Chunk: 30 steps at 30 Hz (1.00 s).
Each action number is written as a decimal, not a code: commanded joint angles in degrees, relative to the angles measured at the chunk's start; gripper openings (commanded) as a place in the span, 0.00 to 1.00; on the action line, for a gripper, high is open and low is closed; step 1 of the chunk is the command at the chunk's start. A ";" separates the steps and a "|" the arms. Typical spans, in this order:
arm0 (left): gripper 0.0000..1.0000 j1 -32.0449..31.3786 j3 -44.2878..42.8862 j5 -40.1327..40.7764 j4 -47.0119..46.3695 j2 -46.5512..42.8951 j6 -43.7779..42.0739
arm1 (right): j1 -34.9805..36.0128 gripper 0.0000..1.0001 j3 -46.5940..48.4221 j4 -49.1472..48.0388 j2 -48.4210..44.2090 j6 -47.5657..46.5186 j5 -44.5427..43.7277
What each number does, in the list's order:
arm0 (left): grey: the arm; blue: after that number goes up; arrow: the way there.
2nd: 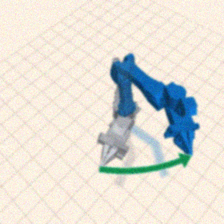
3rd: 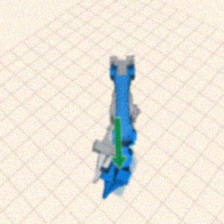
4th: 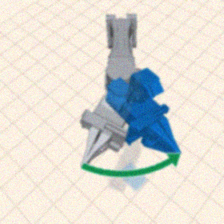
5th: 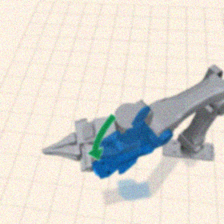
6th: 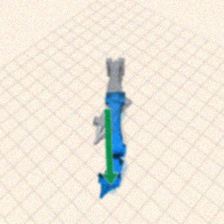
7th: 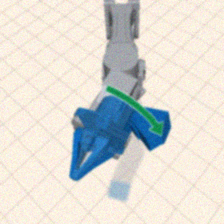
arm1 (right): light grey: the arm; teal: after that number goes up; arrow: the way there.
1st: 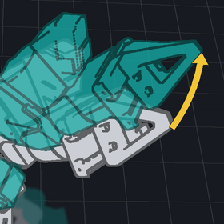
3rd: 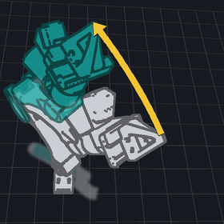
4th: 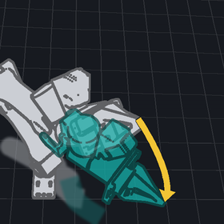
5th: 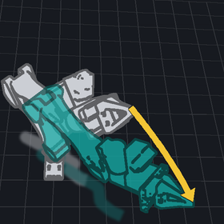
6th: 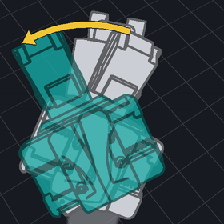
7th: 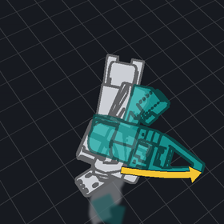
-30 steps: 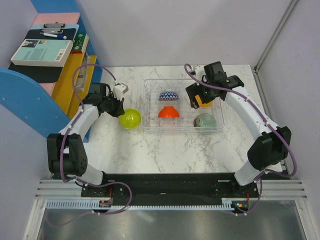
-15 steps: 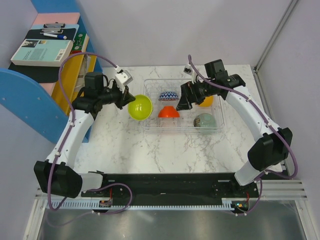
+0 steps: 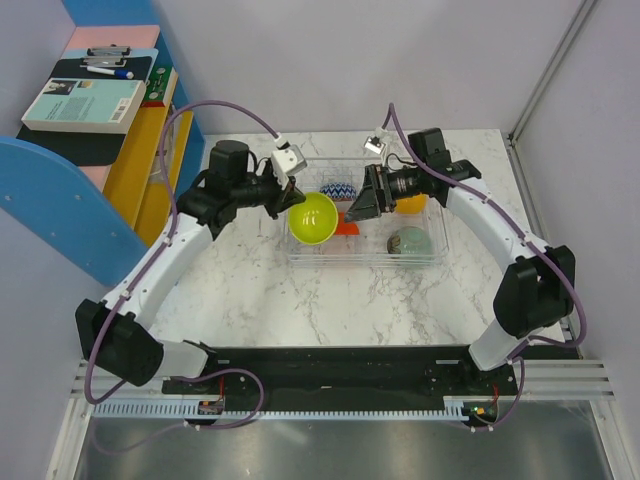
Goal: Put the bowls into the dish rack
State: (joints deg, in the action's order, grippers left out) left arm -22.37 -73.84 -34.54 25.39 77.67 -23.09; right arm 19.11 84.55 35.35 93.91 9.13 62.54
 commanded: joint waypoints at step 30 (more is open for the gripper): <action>0.02 -12.52 -5.43 7.21 -4.38 1.17 0.33 | -0.13 0.80 -4.75 -6.61 2.42 0.28 17.43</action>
State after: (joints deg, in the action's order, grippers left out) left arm -34.44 -76.36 -27.83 23.55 78.70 -23.03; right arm 19.11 79.83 30.57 96.38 11.25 74.39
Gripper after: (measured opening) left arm 0.039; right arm 0.835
